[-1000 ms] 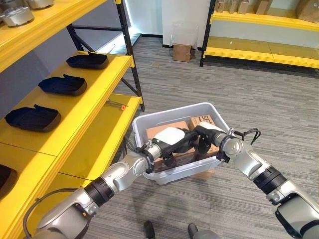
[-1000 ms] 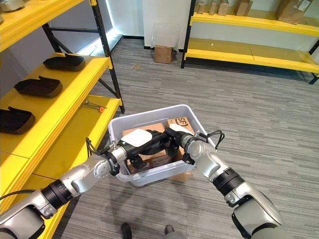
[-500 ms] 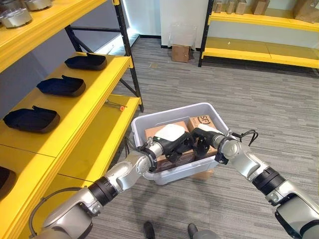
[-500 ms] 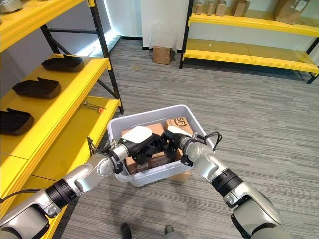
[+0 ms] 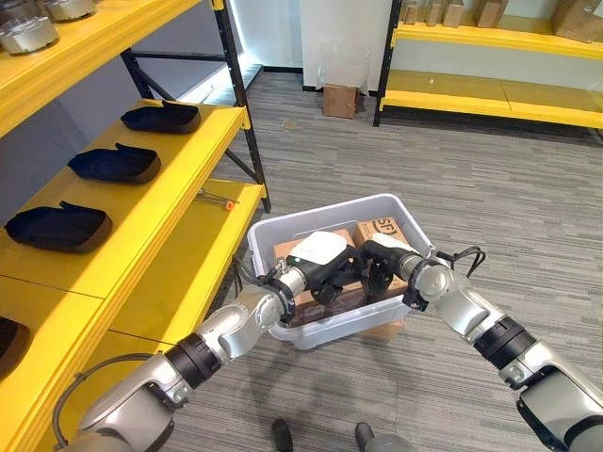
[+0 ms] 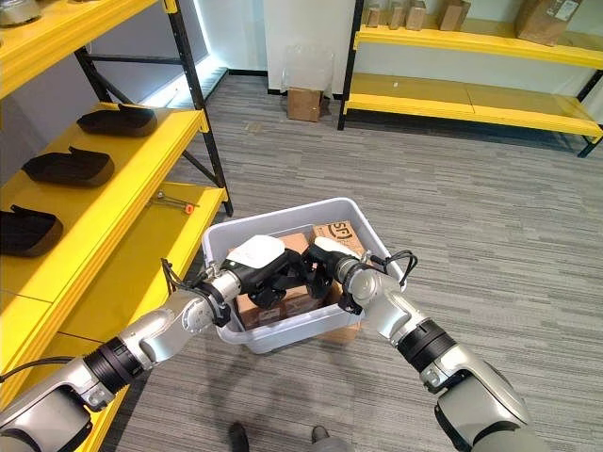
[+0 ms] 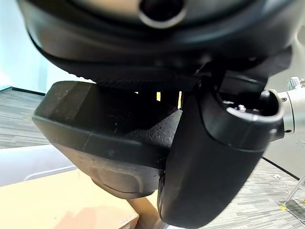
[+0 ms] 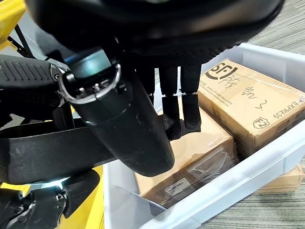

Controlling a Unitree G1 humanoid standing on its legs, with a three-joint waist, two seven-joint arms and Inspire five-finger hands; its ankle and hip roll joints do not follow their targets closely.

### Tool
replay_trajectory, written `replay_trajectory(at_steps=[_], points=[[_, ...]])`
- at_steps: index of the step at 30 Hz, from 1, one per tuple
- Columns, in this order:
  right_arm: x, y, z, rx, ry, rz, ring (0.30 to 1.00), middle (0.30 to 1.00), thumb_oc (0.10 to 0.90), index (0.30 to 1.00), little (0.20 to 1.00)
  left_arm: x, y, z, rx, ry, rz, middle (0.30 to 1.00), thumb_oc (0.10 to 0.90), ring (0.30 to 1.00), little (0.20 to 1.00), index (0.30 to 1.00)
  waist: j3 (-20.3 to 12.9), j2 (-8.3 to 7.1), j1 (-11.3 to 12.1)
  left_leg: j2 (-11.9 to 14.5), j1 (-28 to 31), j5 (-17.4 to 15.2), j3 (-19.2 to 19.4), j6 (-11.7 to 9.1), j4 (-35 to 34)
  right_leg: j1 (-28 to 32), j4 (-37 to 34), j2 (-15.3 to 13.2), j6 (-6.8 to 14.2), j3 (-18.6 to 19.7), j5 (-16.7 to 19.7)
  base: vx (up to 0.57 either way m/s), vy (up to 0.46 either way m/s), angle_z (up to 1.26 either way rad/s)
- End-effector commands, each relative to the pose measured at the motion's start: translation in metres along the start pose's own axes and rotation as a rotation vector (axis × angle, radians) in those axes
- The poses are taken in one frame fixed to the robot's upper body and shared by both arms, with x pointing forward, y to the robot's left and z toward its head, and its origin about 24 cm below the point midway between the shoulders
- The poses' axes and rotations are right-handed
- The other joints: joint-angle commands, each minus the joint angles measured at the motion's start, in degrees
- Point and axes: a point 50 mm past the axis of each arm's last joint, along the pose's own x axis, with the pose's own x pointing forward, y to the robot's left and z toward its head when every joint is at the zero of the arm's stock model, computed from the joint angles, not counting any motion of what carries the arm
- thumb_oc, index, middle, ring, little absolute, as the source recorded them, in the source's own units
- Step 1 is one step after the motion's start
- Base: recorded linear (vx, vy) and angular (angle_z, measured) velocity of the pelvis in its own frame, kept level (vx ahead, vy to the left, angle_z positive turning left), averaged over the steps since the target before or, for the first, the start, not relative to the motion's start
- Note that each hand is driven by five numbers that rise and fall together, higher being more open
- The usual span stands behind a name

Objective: Move parts from the plastic box to the shelf.

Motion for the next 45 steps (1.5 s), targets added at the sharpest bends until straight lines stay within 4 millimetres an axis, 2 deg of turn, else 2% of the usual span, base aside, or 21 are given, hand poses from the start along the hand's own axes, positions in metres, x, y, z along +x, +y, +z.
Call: replay_trajectory(at_steps=[1, 8, 9, 21, 27, 31, 34, 37, 41, 45], points=[[-0.007, -0.068, 0.080, -0.035, -0.316, -0.260, 0.300, 0.300, 0.400, 0.300, 0.300, 0.015, 0.027, 0.014, 0.024, -0.092, 0.137, 0.300, 0.400, 0.300, 0.300, 0.300, -6.73, -0.82, 0.74, 5.66, 5.41, -6.53, 1.53, -2.83, -0.43, -4.99, 2.75, -0.23, 0.55, -1.32, 1.81, 0.00, 0.000, 0.00], [-0.009, -0.070, 0.081, 0.033, -0.345, -0.293, 0.300, 0.300, 0.400, 0.300, 0.300, 0.012, 0.030, 0.011, 0.014, -0.095, 0.177, 0.300, 0.400, 0.300, 0.300, 0.300, -7.09, -0.99, 0.71, 5.28, 5.95, -7.22, 2.65, -2.78, -0.43, -4.65, 0.33, -0.52, 1.05, -1.24, 3.33, 0.01, 0.003, -0.09], [-0.009, -0.071, 0.084, 0.065, -0.361, -0.316, 1.000, 1.000, 0.900, 1.000, 1.000, 0.013, 0.030, 0.012, 0.012, -0.099, 0.183, 0.300, 0.400, 0.300, 0.300, 0.300, -7.19, -0.91, 0.70, 5.10, 6.23, -7.89, 2.61, -2.72, -0.43, -4.19, -0.14, -0.60, 1.14, -1.23, 3.06, 0.00, 0.004, -0.06], [-0.017, -0.072, 0.097, 0.285, -0.464, -0.371, 1.000, 1.000, 0.900, 1.000, 1.000, 0.014, 0.032, 0.013, 0.007, -0.089, 0.198, 0.300, 0.400, 0.300, 0.300, 0.300, -7.06, -0.78, 0.59, 4.75, 6.55, -7.81, 2.71, -2.34, -0.43, -4.21, -0.07, -0.66, 1.09, -1.02, 3.49, 0.00, 0.001, 0.00], [-0.030, -0.077, 0.106, 0.426, -0.591, -0.415, 1.000, 1.000, 0.900, 1.000, 1.000, 0.013, 0.034, 0.012, -0.003, -0.081, 0.213, 0.300, 0.400, 0.300, 0.300, 0.300, -7.05, -0.63, 0.49, 4.67, 6.70, -7.98, 2.46, -2.24, -0.43, -4.05, -0.27, -0.67, 1.14, -0.87, 3.51, 0.00, 0.000, 0.00], [-0.042, -0.075, 0.107, 0.566, -0.645, -0.329, 1.000, 1.000, 0.900, 1.000, 1.000, 0.011, 0.035, 0.009, -0.004, -0.066, 0.236, 0.300, 0.400, 0.300, 0.300, 0.300, -6.99, -0.58, 0.22, 4.72, 6.76, -8.00, 2.36, -2.29, -0.43, -3.93, -0.35, -0.72, 1.23, -0.83, 3.47, 0.00, 0.000, 0.00], [-0.053, -0.076, 0.106, 0.652, -0.689, -0.331, 1.000, 1.000, 0.900, 1.000, 1.000, 0.009, 0.036, 0.006, -0.003, -0.052, 0.259, 0.300, 0.400, 0.300, 0.300, 0.300, -7.00, -0.69, 0.12, 4.74, 6.73, -8.06, 2.40, -2.31, -0.43, -3.94, -0.21, -0.74, 1.25, -0.95, 3.22, 0.00, 0.000, 0.00], [-0.073, -0.082, 0.099, 0.812, -0.769, -0.349, 1.000, 1.000, 0.900, 1.000, 1.000, 0.003, 0.040, -0.001, -0.001, -0.031, 0.316, 0.300, 0.400, 0.300, 0.300, 0.300, -7.02, -0.75, -0.36, 4.70, 6.61, -8.13, 2.49, -2.23, -0.43, -4.07, -0.16, -0.68, 1.30, -0.79, 3.18, 0.00, 0.000, 0.00], [-0.092, -0.085, 0.075, 1.060, -0.863, -0.321, 1.000, 1.000, 0.900, 1.000, 1.000, -0.007, 0.043, -0.005, 0.005, -0.030, 0.362, 0.300, 0.400, 0.300, 0.300, 0.300, -6.88, -0.84, -0.90, 4.86, 6.44, -8.13, 2.48, -2.21, -0.43, -4.33, 0.05, -0.59, 1.39, -0.61, 3.14, -0.02, -0.017, -0.02], [-0.112, -0.075, 0.056, 1.323, -1.121, -0.153, 1.000, 1.000, 0.900, 1.000, 1.000, -0.014, 0.043, -0.012, 0.008, -0.006, 0.396, 0.300, 0.400, 0.300, 0.300, 0.300, -7.01, -0.72, -1.27, 5.05, 6.28, -8.24, 2.37, -2.24, -0.43, -4.25, -0.43, -0.77, 1.63, -0.91, 3.27, -0.03, -0.041, -0.06]])
